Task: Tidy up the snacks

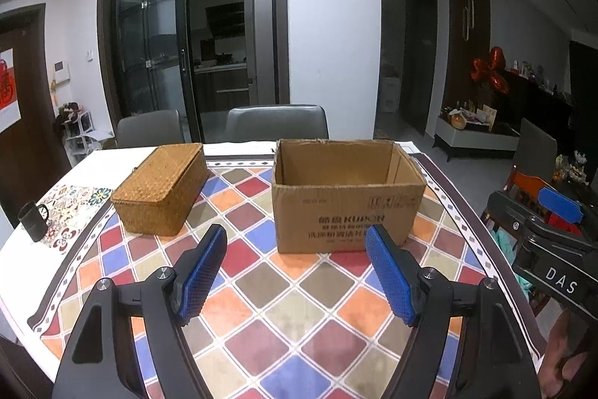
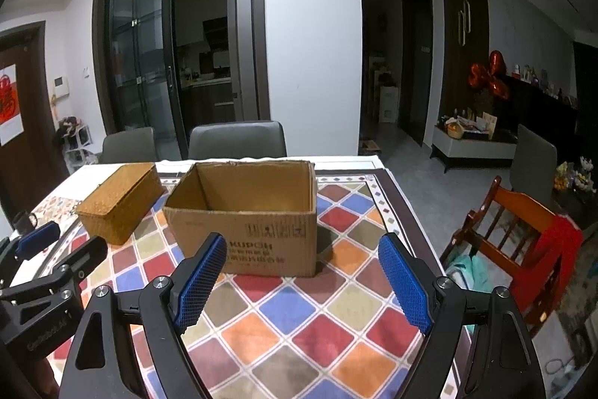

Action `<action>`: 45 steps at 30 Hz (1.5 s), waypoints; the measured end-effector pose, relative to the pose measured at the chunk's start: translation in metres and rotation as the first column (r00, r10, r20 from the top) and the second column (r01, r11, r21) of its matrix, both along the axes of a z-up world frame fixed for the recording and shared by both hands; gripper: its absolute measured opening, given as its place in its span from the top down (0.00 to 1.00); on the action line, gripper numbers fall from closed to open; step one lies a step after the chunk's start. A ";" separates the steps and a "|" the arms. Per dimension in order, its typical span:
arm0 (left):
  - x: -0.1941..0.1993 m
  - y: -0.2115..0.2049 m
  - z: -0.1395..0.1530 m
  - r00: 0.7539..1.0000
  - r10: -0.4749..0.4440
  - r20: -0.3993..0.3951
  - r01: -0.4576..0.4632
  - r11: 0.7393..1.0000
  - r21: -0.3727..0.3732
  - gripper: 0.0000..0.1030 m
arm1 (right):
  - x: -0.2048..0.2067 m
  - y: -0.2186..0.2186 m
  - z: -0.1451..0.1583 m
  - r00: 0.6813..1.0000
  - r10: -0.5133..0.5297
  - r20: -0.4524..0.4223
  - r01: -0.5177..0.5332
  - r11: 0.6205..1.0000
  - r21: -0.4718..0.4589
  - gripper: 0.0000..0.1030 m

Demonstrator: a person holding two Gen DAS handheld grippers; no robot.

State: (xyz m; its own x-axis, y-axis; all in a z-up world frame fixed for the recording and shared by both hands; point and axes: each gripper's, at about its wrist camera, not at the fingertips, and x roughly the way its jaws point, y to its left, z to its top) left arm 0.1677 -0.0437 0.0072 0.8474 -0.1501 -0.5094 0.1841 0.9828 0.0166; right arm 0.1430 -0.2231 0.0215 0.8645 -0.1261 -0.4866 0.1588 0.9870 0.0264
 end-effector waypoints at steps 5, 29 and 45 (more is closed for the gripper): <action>-0.026 0.002 -0.005 1.000 -0.012 -0.001 0.012 1.000 0.000 0.26 | -0.022 0.000 -0.006 1.000 -0.008 -0.011 0.008 1.000 0.007 0.18; -0.111 0.018 -0.019 0.999 0.029 -0.021 -0.029 1.000 0.000 0.16 | -0.112 0.006 -0.024 0.999 -0.028 -0.034 0.028 1.000 0.000 0.18; -0.119 0.024 -0.016 0.999 0.043 -0.017 -0.044 0.999 -0.005 0.12 | -0.124 0.012 -0.021 1.000 -0.022 -0.022 0.021 1.000 -0.014 0.18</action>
State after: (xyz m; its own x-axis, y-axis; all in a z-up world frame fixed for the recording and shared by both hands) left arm 0.0488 -0.0197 -0.0093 0.8442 -0.1160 -0.5233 0.1413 0.9899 0.0087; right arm 0.0192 -0.2109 0.0005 0.8508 -0.1513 -0.5033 0.1803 0.9836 0.0092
